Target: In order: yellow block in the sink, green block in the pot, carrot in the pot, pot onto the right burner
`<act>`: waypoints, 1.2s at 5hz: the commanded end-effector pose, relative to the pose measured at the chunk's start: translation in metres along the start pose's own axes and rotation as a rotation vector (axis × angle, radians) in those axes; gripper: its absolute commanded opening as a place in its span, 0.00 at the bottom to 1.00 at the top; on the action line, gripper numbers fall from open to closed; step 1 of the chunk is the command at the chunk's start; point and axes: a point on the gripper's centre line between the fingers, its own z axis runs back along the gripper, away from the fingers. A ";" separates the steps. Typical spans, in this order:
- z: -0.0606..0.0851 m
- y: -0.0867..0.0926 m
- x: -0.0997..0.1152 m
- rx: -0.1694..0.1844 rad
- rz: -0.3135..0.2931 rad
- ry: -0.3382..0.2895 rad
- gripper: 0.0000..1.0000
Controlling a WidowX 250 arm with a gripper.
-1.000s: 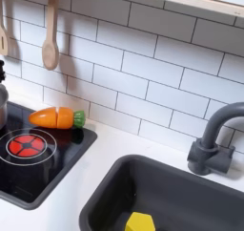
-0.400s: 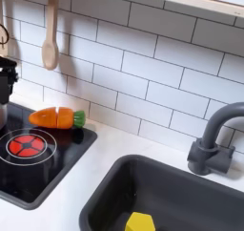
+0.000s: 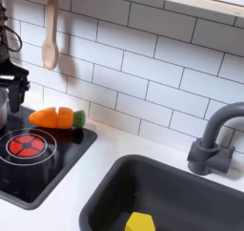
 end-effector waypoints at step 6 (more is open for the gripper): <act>0.008 -0.045 0.006 0.008 0.257 -0.025 1.00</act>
